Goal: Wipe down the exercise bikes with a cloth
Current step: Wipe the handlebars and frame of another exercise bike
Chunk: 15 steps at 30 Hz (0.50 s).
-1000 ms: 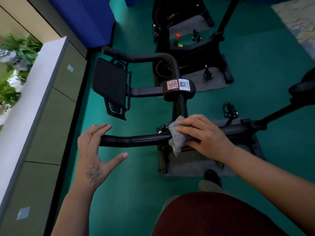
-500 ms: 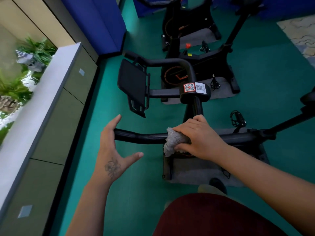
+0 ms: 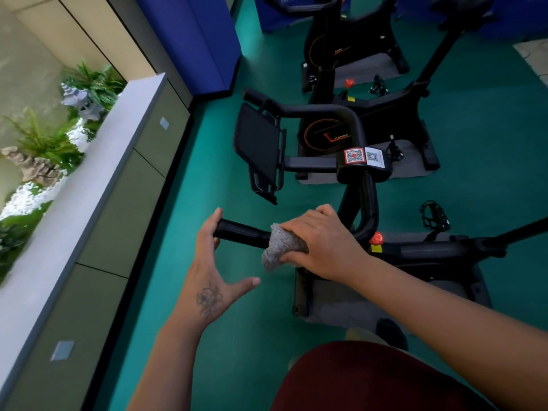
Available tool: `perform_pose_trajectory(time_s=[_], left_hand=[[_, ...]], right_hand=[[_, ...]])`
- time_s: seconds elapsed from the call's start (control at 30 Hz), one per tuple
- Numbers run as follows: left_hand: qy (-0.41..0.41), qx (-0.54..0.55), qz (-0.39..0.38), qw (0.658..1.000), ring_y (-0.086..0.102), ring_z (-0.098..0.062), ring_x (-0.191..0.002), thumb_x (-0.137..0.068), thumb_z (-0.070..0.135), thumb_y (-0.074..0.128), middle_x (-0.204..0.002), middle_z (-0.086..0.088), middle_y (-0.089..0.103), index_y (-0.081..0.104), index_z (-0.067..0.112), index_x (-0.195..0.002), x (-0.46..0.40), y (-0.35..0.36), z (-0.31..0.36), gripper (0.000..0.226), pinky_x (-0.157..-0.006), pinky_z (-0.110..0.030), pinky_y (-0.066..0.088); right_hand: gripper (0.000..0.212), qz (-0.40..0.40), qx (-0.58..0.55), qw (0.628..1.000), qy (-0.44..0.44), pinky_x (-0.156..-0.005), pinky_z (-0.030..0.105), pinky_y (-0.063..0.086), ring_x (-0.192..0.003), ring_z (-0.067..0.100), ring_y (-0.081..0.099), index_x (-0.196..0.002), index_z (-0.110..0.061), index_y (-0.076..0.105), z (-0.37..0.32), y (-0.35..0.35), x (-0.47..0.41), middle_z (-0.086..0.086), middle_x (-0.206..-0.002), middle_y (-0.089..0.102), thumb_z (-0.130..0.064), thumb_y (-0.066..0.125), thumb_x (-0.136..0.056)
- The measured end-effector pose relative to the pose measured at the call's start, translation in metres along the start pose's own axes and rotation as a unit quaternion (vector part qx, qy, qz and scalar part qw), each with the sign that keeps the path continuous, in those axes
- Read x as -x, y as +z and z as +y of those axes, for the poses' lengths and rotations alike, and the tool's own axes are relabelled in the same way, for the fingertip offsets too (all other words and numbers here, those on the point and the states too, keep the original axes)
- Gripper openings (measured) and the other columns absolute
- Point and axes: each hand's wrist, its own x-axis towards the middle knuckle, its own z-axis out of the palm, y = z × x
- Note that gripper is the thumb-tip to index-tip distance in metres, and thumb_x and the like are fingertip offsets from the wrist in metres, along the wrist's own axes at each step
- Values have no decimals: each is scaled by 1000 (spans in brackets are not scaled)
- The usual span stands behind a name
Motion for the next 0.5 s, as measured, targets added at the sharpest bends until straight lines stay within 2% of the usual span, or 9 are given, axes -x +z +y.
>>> perform_pose_trajectory(time_s=[0.13, 0.3, 0.4, 0.5], left_hand=[[-16, 2, -11, 1000, 22, -5, -162, -70, 30, 101, -175, 23, 15, 10, 37, -170, 1, -4, 5, 135, -130, -51, 32], [-44, 17, -15, 999, 29, -17, -161, -69, 33, 101, -170, 39, 10, 6, 57, -165, 7, -8, 4, 137, -128, -53, 34], [-37, 24, -18, 999, 30, -17, -160, -71, 37, 100, -172, 35, 12, 6, 53, -167, 8, -10, 3, 135, -127, -53, 35], [-24, 17, -20, 999, 26, -6, -161, -72, 31, 101, -175, 27, 15, 6, 40, -170, 9, -13, -2, 136, -129, -50, 33]], right_hand=[[64, 4, 1, 1000, -5, -96, 39, 38, -100, 16, 65, -127, -18, 68, -14, 11, -12, -5, -114, 75, -65, 69, -84], [67, 20, -20, 1000, -8, -93, 35, 35, -97, 15, 65, -126, -19, 67, -19, 16, -18, -8, -112, 75, -70, 58, -84], [67, 52, -45, 998, -17, -90, 39, 40, -98, 15, 67, -128, -16, 68, -30, 19, -27, -6, -114, 76, -66, 58, -85], [66, 70, -48, 996, -22, -91, 39, 42, -101, 19, 68, -128, -12, 67, -49, 24, -43, -2, -116, 76, -63, 61, -87]])
